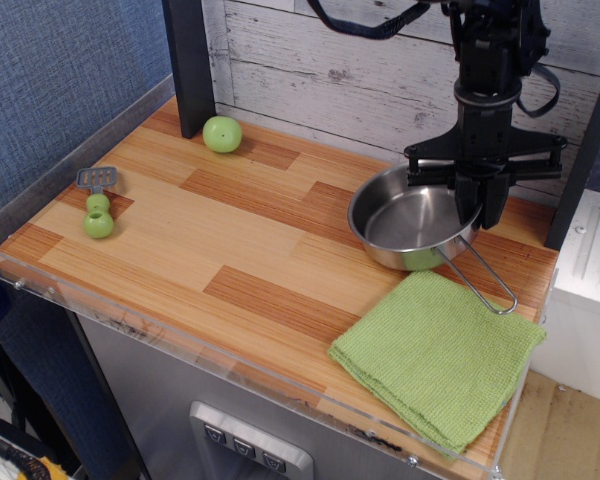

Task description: Set the pan to the back left of the green cloth.

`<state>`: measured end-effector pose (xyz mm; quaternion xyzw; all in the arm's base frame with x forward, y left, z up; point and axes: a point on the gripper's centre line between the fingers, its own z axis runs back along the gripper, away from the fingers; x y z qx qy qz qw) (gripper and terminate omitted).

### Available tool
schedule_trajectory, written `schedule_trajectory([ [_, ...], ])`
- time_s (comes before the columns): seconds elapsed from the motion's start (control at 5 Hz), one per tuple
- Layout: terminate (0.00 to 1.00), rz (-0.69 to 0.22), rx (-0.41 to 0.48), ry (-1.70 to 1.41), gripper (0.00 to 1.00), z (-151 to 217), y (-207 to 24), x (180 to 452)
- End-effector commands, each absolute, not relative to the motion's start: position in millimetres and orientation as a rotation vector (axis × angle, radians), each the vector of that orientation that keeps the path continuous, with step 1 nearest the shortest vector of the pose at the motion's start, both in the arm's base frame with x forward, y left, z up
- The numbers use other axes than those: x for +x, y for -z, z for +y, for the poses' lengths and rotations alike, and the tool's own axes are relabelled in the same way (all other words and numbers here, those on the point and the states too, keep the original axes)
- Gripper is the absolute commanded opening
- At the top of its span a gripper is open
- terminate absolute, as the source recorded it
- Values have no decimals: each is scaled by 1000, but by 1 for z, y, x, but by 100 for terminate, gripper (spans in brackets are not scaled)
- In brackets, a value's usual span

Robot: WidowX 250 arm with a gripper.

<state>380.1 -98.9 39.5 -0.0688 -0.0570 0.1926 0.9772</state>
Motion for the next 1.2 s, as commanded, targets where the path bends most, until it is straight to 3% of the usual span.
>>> schedule_trajectory([
  [0.0,0,-140,-128,-424,0,-76,-44,368],
  [0.2,0,-116,-106,-452,0,-63,-33,363],
  [0.4,0,-82,-103,-459,100,-57,-28,362],
  [1.0,0,-89,-97,-491,100,-56,-32,361],
])
